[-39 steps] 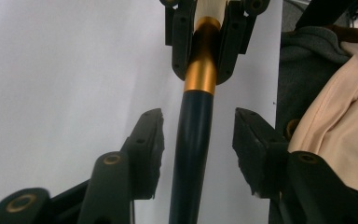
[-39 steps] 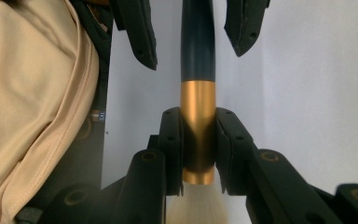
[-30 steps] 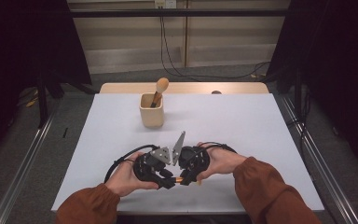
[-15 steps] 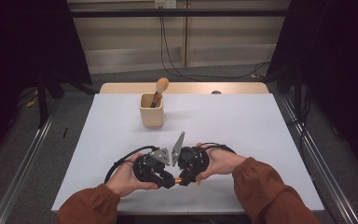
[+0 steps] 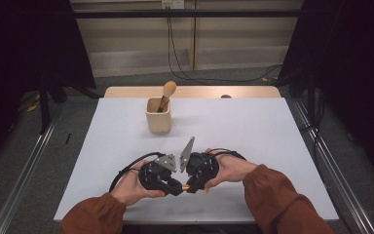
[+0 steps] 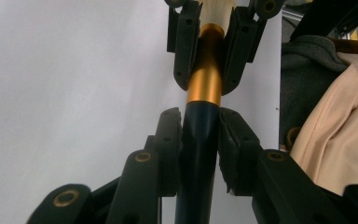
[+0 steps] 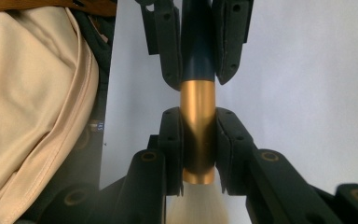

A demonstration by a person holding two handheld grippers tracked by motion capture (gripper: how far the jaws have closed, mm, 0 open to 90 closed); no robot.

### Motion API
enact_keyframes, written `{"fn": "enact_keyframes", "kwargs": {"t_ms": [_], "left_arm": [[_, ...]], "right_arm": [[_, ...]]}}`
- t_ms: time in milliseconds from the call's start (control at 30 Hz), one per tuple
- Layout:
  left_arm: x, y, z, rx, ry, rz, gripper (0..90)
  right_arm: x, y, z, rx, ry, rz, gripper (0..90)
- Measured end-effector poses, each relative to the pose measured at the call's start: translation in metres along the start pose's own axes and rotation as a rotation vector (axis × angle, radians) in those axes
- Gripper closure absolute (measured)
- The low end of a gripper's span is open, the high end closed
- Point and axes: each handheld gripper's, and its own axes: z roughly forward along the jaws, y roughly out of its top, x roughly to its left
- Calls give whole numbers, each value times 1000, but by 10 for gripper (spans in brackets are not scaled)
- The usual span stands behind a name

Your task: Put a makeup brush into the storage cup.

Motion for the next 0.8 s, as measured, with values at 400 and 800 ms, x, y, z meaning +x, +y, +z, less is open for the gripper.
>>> {"fn": "enact_keyframes", "kwargs": {"t_ms": [400, 800], "left_arm": [[-2, 0, 0, 9, -13, 6, 745], [0, -2, -3, -9, -2, -18, 746]], "right_arm": [[-1, -1, 0, -3, 7, -15, 731], [-2, -4, -5, -35, -16, 19, 505]]}}
